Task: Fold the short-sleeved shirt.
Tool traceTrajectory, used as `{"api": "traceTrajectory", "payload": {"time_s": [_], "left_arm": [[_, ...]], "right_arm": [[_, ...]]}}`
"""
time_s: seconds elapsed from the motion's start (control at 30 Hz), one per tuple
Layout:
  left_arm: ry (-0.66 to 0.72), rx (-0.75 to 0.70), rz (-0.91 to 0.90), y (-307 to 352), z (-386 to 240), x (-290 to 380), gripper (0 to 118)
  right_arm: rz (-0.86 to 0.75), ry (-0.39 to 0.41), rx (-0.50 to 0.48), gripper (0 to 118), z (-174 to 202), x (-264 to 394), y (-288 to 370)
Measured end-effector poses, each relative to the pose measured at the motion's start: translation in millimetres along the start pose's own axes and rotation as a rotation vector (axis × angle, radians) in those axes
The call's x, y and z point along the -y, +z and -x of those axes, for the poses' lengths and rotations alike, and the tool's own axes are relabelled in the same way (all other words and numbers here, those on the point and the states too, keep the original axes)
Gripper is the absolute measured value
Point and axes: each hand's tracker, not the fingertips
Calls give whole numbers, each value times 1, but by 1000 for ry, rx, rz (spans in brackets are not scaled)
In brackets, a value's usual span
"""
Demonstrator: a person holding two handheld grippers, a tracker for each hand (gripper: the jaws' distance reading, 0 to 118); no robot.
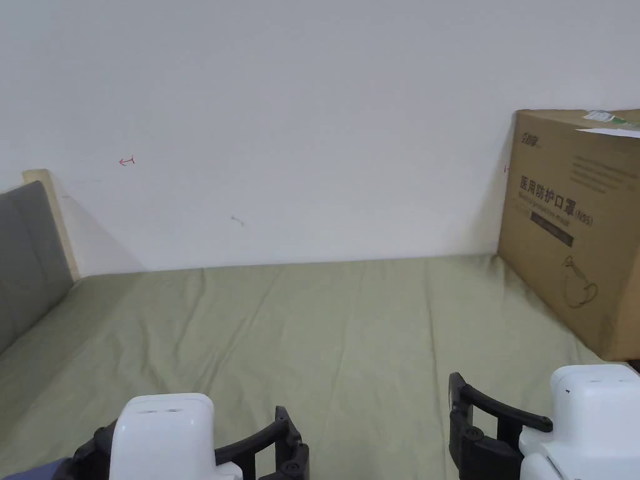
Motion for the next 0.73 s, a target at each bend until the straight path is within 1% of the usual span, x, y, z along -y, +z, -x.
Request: {"api": "traceTrajectory", "payload": {"time_s": [0.2, 0.37, 0.5, 0.73], "left_arm": [[-19, -40, 11, -9, 0, -1, 111], [-5, -49, 36, -15, 3, -1, 111], [-21, -58, 22, -15, 1, 1, 111], [-40, -59, -26, -12, -3, -1, 111]], "right_arm": [[3, -11, -2, 98, -3, -4, -6], [28, 3, -1, 98, -3, 1, -10], [48, -5, -15, 98, -3, 2, -12], [37, -8, -20, 98, -3, 0, -11]]}}
